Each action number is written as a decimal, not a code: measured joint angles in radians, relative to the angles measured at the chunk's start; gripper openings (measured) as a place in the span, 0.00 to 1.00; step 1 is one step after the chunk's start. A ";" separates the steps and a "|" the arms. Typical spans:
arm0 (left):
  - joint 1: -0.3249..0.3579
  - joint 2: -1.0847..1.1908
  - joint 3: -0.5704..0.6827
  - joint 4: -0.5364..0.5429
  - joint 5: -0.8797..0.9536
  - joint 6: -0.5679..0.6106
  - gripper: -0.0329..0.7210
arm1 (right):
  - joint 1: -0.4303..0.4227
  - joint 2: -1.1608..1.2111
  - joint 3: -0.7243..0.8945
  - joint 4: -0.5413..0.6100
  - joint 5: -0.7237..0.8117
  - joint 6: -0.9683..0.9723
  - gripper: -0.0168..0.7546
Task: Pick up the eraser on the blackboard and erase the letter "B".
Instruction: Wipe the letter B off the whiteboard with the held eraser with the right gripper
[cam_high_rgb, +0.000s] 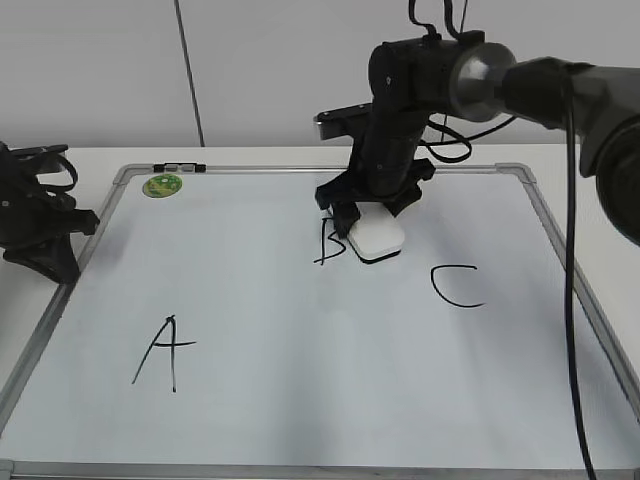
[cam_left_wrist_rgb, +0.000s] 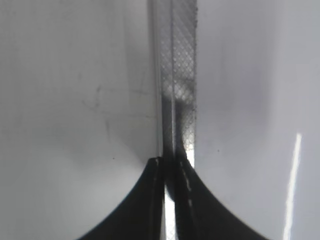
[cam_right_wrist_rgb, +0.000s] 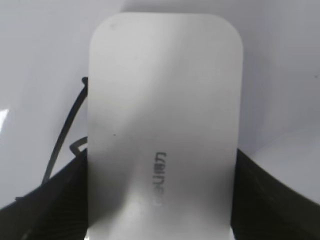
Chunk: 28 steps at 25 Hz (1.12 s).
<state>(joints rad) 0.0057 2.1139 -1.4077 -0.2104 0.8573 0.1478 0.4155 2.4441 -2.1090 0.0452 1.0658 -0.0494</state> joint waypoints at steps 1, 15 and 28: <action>0.000 0.000 0.000 0.000 0.000 0.000 0.06 | 0.005 0.000 -0.002 -0.007 -0.002 0.000 0.74; 0.000 0.000 0.000 0.000 0.000 0.000 0.06 | 0.199 0.007 -0.004 -0.007 -0.023 -0.043 0.74; 0.000 0.000 0.000 0.002 0.000 0.000 0.06 | 0.179 0.008 -0.004 -0.024 -0.015 -0.036 0.74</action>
<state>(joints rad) 0.0057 2.1139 -1.4077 -0.2083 0.8573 0.1478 0.5943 2.4524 -2.1134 0.0208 1.0510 -0.0854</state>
